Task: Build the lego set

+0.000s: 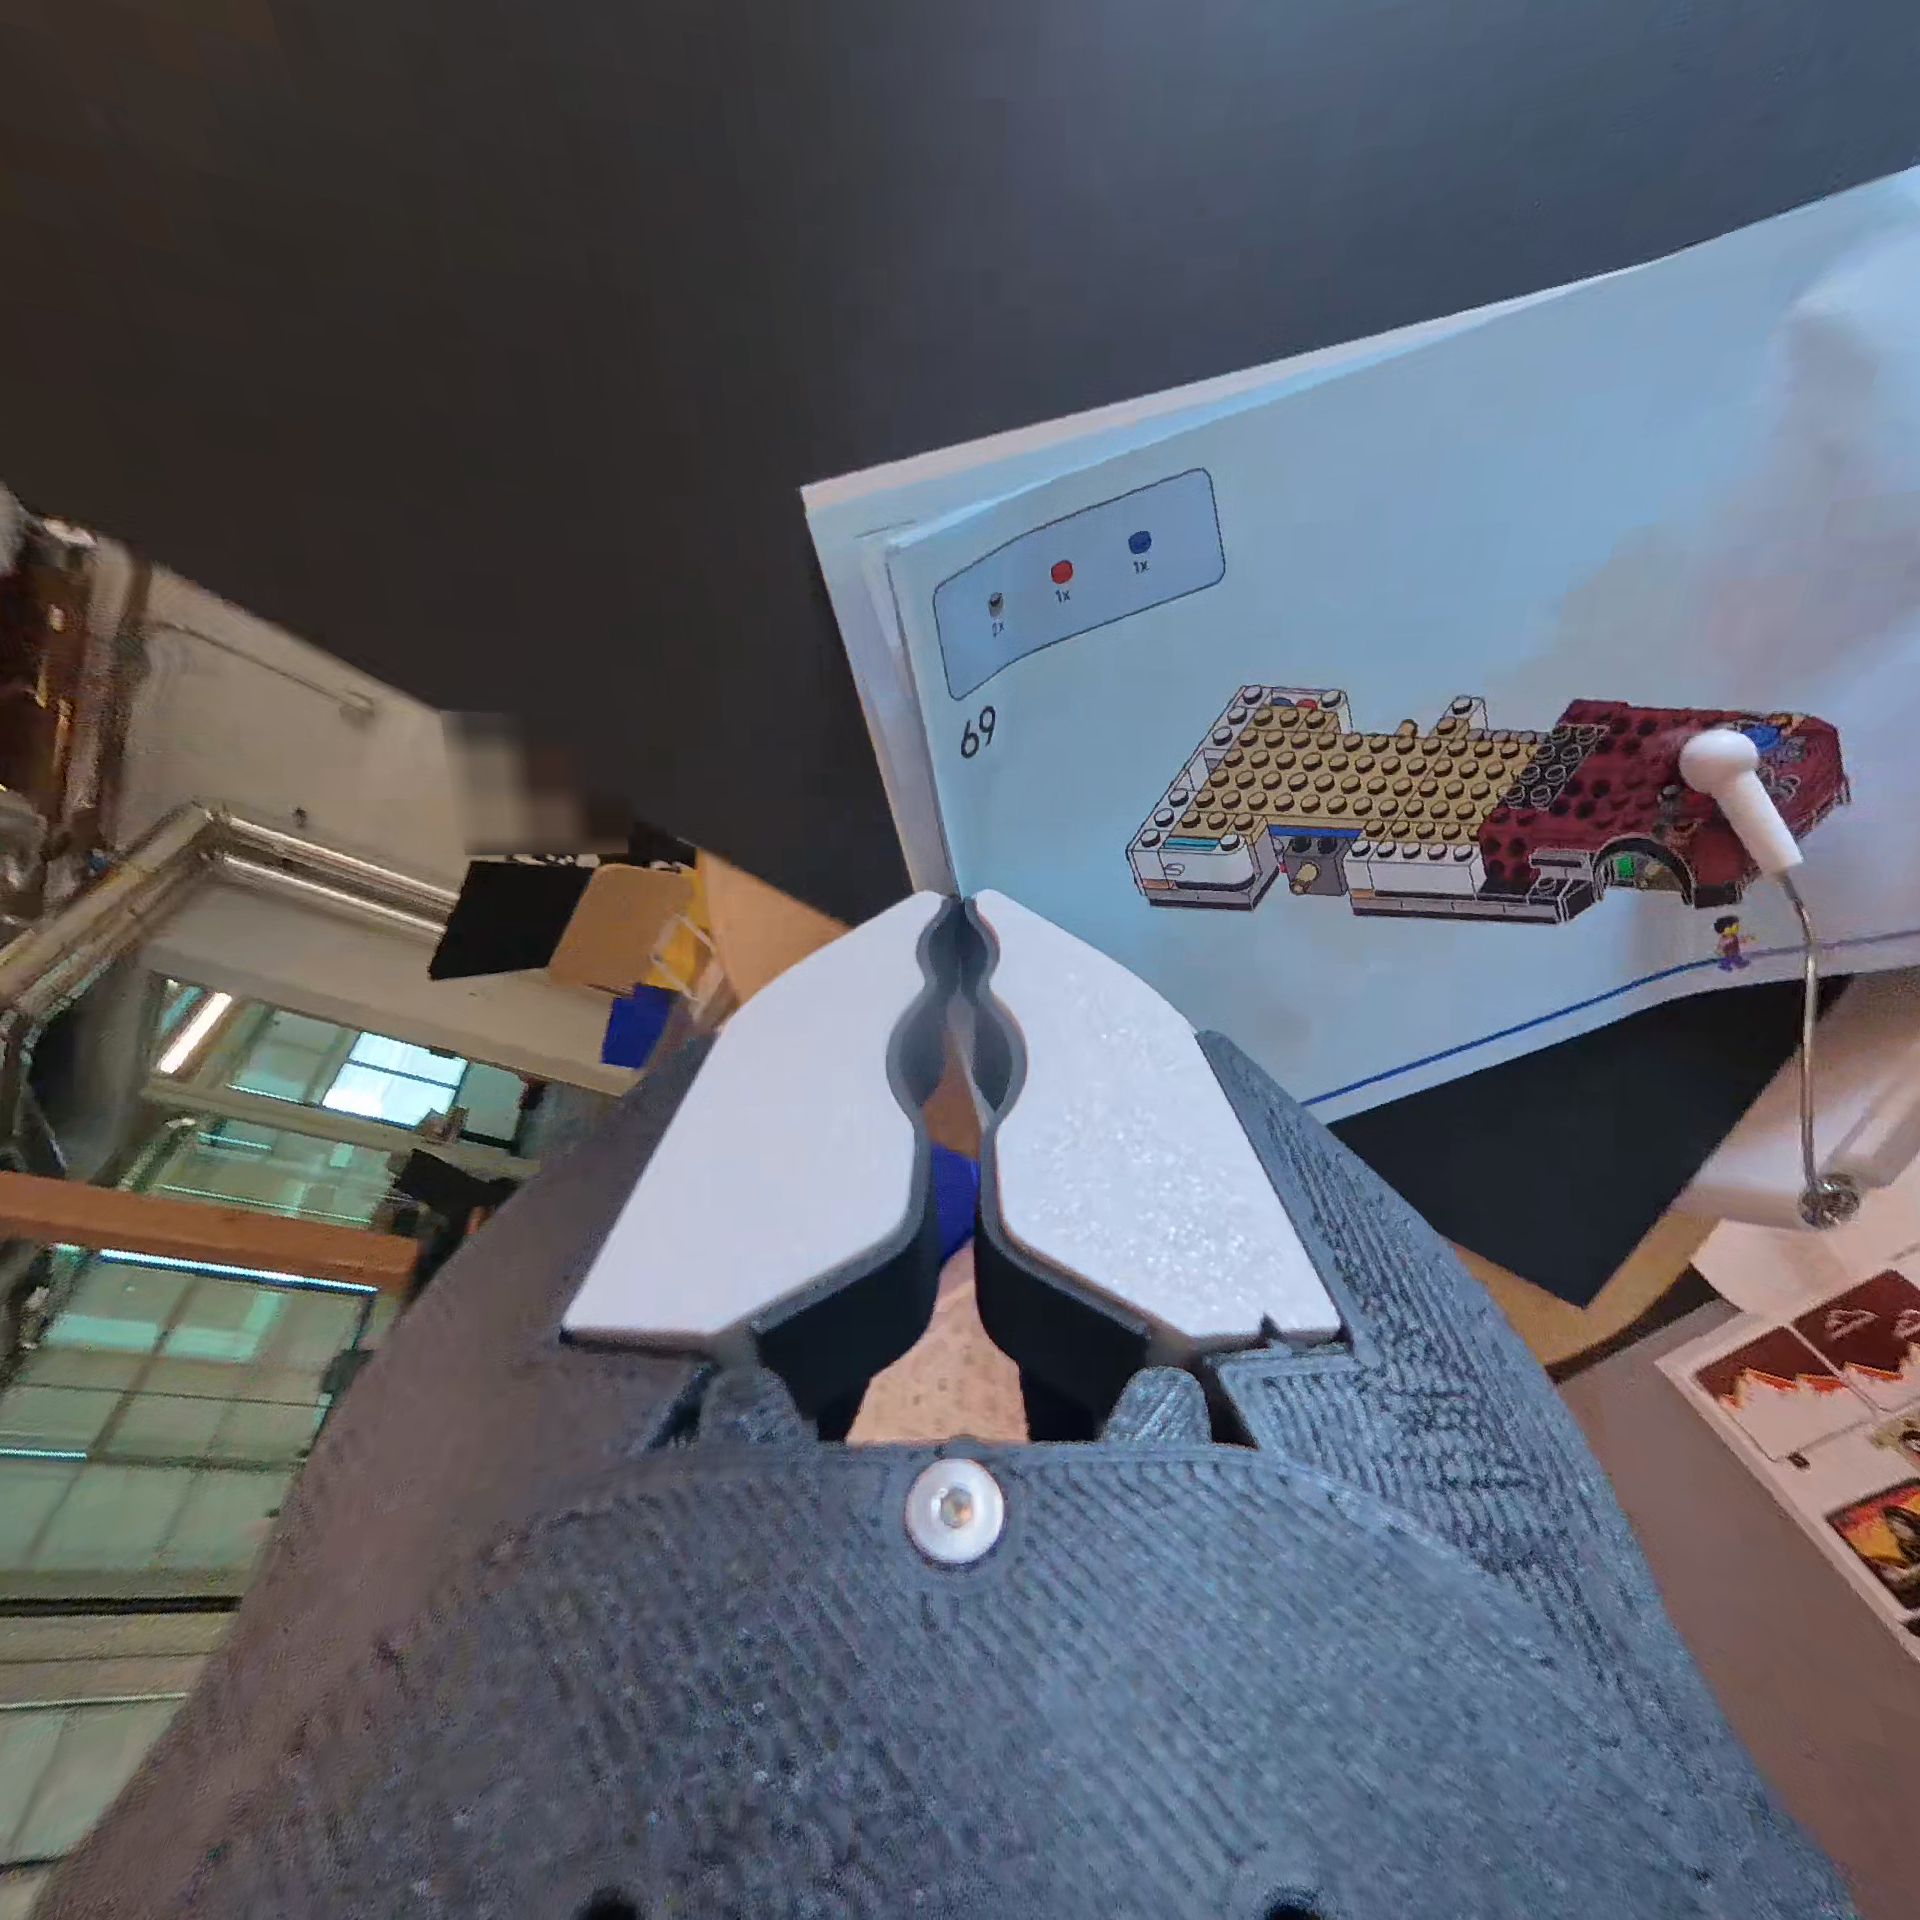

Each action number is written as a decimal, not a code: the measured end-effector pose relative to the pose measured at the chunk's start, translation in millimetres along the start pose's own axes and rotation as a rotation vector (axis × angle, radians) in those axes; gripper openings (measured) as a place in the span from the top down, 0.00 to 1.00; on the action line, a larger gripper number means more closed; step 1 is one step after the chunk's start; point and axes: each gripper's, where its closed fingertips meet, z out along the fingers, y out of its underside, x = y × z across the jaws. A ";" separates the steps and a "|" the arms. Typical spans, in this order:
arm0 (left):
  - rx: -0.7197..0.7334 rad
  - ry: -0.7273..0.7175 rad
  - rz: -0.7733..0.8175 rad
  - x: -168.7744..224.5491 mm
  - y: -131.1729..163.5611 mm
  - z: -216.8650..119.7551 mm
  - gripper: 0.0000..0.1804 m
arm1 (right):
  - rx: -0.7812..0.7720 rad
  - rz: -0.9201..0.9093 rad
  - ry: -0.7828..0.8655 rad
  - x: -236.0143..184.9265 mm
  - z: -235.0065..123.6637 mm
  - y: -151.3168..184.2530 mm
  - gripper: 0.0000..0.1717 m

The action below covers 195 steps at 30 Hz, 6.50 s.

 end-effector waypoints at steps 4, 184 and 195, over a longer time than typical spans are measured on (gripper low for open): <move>-0.017 0.006 -0.109 10.0 36.7 -11.4 0.99 | -0.005 0.025 0.080 11.5 -11.0 1.5 0.86; 0.333 0.245 -0.648 229.8 109.5 -237.5 1.00 | 0.291 0.631 0.157 -107.3 -302.5 107.4 0.98; 0.296 0.510 -0.488 285.8 99.5 -242.9 1.00 | 0.299 0.634 0.129 -110.4 -303.1 103.7 0.98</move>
